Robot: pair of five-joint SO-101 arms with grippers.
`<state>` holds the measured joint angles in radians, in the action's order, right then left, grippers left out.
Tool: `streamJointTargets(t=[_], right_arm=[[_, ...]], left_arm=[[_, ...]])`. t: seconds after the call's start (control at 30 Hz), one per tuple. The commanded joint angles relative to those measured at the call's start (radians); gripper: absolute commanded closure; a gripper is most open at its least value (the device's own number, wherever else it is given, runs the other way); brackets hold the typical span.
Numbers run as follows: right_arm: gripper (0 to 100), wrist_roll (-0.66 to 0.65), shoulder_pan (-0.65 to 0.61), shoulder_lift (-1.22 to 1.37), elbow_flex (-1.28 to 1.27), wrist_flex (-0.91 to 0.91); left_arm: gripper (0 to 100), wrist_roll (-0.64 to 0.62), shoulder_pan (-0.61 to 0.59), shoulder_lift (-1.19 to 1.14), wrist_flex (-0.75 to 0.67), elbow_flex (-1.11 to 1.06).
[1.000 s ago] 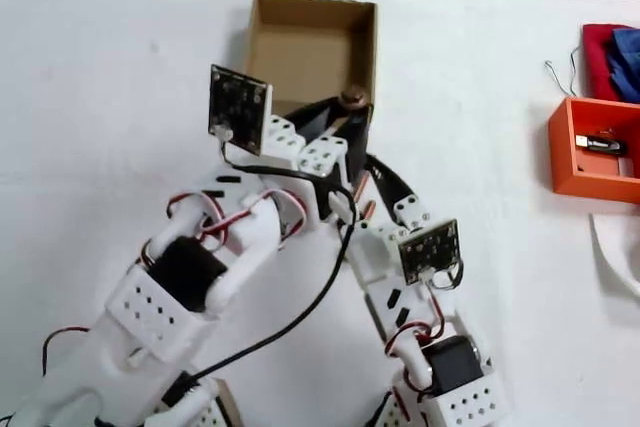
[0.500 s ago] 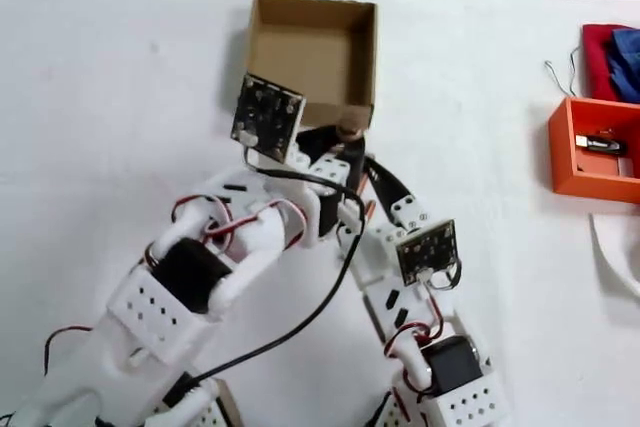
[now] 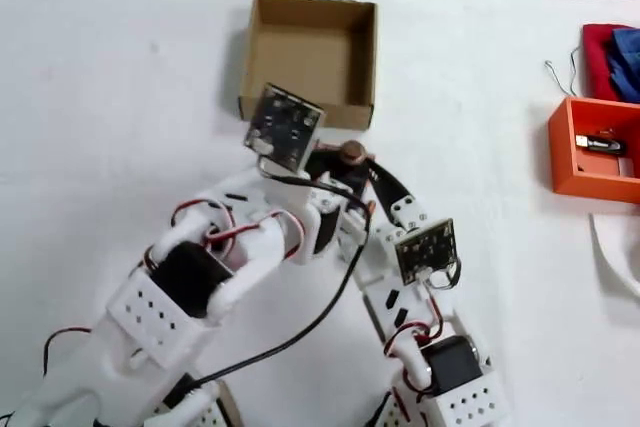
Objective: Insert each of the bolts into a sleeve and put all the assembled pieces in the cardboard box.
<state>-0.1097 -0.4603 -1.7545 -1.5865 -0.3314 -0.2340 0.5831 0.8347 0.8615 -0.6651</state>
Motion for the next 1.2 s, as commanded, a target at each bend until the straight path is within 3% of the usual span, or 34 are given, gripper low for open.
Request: streamJointTargets(t=[0.0,0.23,0.5,0.83,0.97,1.1,1.17], right_arm=[[97.8,-0.002,0.001,-0.018,0.029,-0.002],[97.8,-0.002,0.001,-0.018,0.021,-0.002],[97.8,-0.002,-0.001,-0.018,-0.002,0.005],[97.8,0.006,0.002,-0.016,-0.003,0.005],[97.9,0.144,0.041,0.038,-0.008,0.002],[97.9,0.152,0.137,0.219,0.144,-0.001],[97.9,0.152,0.171,0.360,0.292,-0.004]], left_arm=[[79,-0.014,0.020,0.012,0.023,0.015],[80,-0.012,0.017,0.014,0.018,0.044],[80,0.052,-0.106,0.014,0.049,0.171],[80,0.051,-0.121,0.015,0.117,0.240],[80,0.034,-0.249,0.014,0.117,0.407],[80,-0.005,-0.450,0.008,0.222,0.570],[80,-0.005,-0.578,0.006,0.296,0.553]])
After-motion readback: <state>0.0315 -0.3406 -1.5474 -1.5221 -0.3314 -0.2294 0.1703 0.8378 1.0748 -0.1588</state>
